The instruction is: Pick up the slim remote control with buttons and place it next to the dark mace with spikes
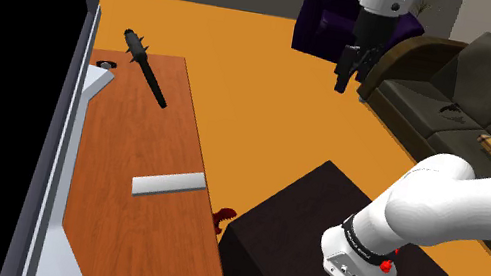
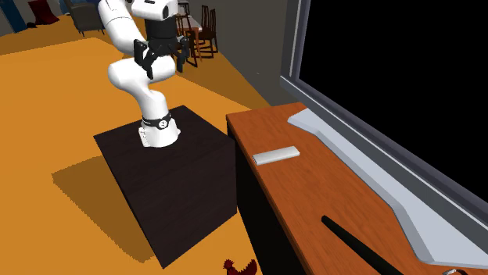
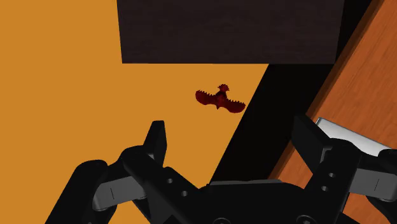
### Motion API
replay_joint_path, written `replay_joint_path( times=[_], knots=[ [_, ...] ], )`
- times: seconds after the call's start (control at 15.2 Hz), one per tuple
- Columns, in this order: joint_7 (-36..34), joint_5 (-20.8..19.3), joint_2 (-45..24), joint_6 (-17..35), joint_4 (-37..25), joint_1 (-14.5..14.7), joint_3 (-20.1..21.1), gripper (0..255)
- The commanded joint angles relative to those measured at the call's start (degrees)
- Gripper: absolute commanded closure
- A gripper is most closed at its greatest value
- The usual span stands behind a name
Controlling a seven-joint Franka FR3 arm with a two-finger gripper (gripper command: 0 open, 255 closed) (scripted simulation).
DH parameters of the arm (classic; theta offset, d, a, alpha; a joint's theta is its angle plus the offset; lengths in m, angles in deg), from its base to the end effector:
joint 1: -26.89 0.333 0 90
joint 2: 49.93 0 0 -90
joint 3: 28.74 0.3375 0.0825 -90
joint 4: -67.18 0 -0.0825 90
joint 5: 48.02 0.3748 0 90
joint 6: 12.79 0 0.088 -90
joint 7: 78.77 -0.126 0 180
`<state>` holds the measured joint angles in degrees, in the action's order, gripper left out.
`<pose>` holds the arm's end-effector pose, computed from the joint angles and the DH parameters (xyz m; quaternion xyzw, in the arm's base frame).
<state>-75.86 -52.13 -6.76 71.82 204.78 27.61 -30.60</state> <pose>0.2744 -0.0175 0.5497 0.9958 0.0204 -0.0864 0.0221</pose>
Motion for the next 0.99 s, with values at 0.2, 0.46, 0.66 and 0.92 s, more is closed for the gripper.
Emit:
replay_joint_path(
  times=[0.2,0.46,0.66,0.92],
  knots=[
    [1.35,0.83,-2.89,5.97,2.5,1.83,0.67,0],
    [3.19,1.91,-7.64,13.96,4.94,4.3,1.71,0],
    [4.6,2.71,-11.8,19.9,6.09,6.1,2.62,0],
    [6.47,3.67,-18.04,27.63,6.72,8.47,3.95,0]
  ],
)
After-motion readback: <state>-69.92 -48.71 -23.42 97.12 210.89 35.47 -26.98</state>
